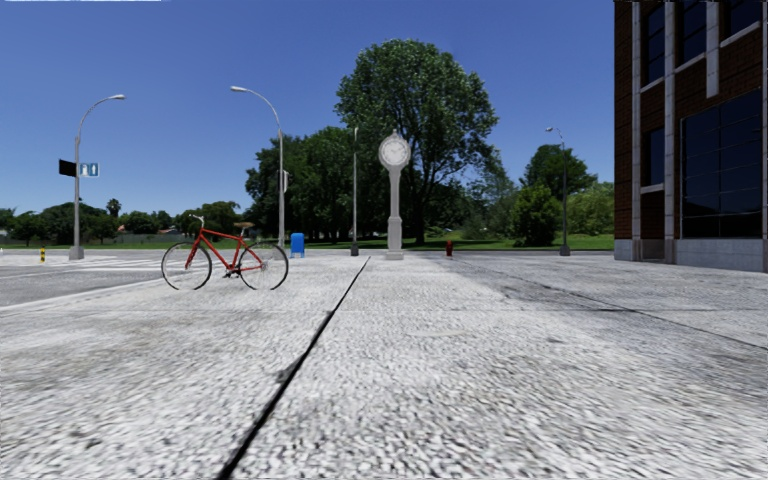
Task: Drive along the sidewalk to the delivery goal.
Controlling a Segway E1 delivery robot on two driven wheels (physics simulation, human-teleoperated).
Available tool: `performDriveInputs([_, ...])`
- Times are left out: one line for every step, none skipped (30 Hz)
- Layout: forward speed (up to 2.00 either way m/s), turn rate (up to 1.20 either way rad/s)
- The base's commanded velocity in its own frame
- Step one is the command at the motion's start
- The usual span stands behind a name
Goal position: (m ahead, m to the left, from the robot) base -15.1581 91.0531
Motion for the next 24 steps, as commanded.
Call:
performDriveInputs([2.0,0.26])
performDriveInputs([2.0,0.26])
performDriveInputs([2.0,0.26])
performDriveInputs([2.0,0.26])
performDriveInputs([2.0,0.26])
performDriveInputs([2.0,0.26])
performDriveInputs([2.0,0.26])
performDriveInputs([2.0,0.26])
performDriveInputs([2.0,0.26])
performDriveInputs([2.0,0.26])
performDriveInputs([2.0,0.26])
performDriveInputs([2.0,0.26])
performDriveInputs([2.0,0.26])
performDriveInputs([2.0,0.26])
performDriveInputs([2.0,0.26])
performDriveInputs([2.0,0.26])
performDriveInputs([2.0,0.26])
performDriveInputs([2.0,0.26])
performDriveInputs([2.0,0.26])
performDriveInputs([2.0,0.26])
performDriveInputs([2.0,0.26])
performDriveInputs([2.0,0.26])
performDriveInputs([2.0,0.17])
performDriveInputs([2.0,0.0])
